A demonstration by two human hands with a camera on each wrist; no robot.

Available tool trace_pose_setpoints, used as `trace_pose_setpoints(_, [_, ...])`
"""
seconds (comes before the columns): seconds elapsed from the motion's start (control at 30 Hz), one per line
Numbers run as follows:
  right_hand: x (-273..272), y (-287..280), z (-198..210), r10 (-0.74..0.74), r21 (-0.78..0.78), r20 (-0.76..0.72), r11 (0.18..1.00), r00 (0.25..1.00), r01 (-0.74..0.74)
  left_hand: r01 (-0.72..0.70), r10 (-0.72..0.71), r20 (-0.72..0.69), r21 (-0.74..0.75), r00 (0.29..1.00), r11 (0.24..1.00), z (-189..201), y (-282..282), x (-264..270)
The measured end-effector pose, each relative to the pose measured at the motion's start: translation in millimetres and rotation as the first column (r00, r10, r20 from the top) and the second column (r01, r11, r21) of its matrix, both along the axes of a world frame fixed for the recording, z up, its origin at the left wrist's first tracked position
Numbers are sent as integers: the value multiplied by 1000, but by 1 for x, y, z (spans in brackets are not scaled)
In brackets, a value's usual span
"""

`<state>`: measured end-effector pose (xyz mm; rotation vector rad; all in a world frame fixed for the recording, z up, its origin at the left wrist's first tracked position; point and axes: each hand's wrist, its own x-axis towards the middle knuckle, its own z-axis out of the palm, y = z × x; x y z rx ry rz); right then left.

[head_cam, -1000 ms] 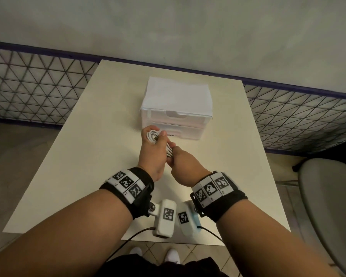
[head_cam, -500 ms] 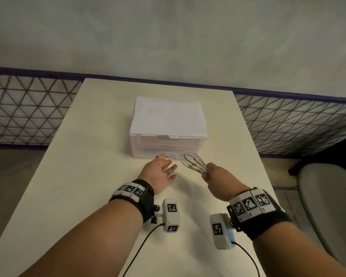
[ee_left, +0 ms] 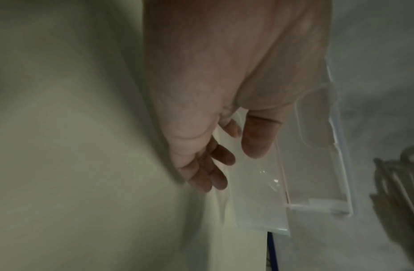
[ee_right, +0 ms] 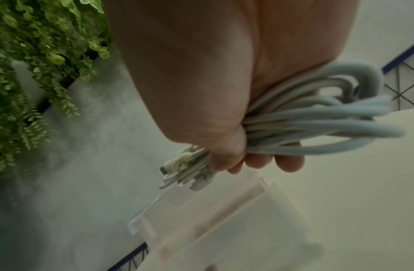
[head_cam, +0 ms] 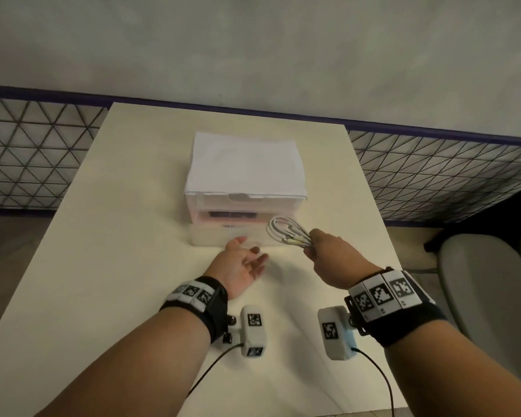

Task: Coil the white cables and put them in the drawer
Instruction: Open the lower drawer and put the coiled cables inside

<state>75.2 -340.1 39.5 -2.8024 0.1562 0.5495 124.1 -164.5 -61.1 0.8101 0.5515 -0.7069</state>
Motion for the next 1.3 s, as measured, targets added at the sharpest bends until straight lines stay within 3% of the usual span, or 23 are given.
trace_pose_setpoints(0.13, [16,12,1,60,-11,54,998,997,-59,70,-70,2,6,998,998,-4,7,-36])
trace_pose_setpoints(0.37, [46,63,-31,226,-287,88,938,970,-192,140,-140,-4,-49,990,989,-1,21,-72])
trace_pose_setpoints(0.53, [65,81,-56,350,-377,-58,859,935,-345,225,-228,22,83,974,971,-3,37,-75])
trace_pose_setpoints(0.8, [77,83,-63,261,-301,-147,907,954,-295,321,-381,174,295,908,900,13,57,-74])
trace_pose_setpoints(0.93, [79,80,-55,194,-140,-120,968,974,-210,306,-415,224,396,882,866,21,57,-65])
trace_pose_setpoints(1.03, [77,72,-45,172,-28,-11,985,985,-172,288,-431,225,476,874,831,20,54,-61])
trace_pose_setpoints(1.3, [68,65,-54,290,-179,16,942,957,-283,282,-476,267,537,838,795,19,44,-54])
